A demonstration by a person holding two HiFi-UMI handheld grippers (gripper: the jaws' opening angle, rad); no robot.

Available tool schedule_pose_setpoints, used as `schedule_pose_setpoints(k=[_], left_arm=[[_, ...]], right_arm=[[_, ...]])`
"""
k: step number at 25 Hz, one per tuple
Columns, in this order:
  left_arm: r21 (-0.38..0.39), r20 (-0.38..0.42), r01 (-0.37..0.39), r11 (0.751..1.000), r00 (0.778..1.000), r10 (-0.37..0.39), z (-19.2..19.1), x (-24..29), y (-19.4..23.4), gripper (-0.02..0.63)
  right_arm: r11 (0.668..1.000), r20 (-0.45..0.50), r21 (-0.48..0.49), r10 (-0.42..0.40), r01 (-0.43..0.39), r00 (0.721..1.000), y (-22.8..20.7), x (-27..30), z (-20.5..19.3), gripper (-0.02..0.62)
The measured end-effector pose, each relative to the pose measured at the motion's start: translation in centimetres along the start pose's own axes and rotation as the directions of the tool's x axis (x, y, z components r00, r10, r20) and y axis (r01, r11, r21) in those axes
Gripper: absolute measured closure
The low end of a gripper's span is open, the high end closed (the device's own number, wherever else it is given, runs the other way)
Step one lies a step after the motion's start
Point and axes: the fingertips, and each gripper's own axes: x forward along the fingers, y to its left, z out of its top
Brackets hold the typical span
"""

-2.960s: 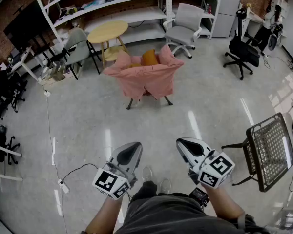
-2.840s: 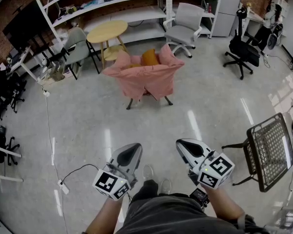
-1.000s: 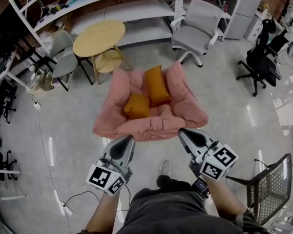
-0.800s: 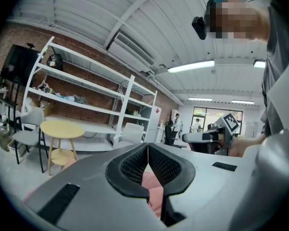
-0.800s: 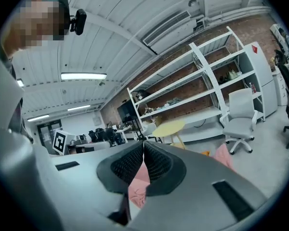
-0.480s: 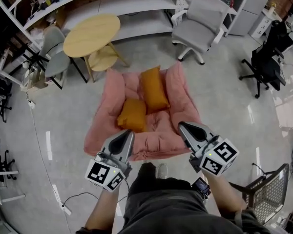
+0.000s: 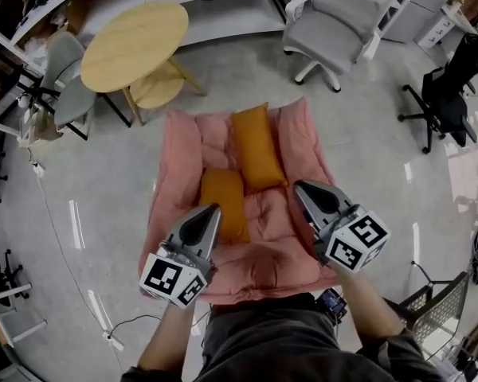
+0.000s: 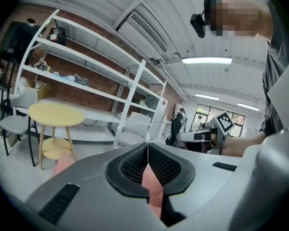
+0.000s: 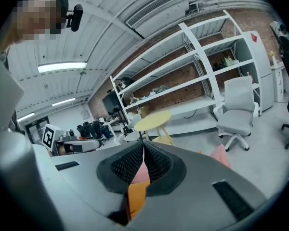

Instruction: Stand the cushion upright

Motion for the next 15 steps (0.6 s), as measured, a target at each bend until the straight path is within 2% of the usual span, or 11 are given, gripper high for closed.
schedule_pose_setpoints(k=[7,15], left_arm=[[-0.074,-0.070,-0.002,0.997,0.998,-0.003,-2.3,6.5,8.8,0.595],[-0.117,-0.146,-0.021,0.993,0.989,0.003,-8.2,11.4,15.8,0.595]], right_arm=[[0.998,-0.091,0.008,-0.069,0.070,0.993,-8.6,11.5,-1.9,0.578],[0.994,-0.258,-0.032,-0.111,0.107,0.960,-18.3,24.9,-10.7,0.575]])
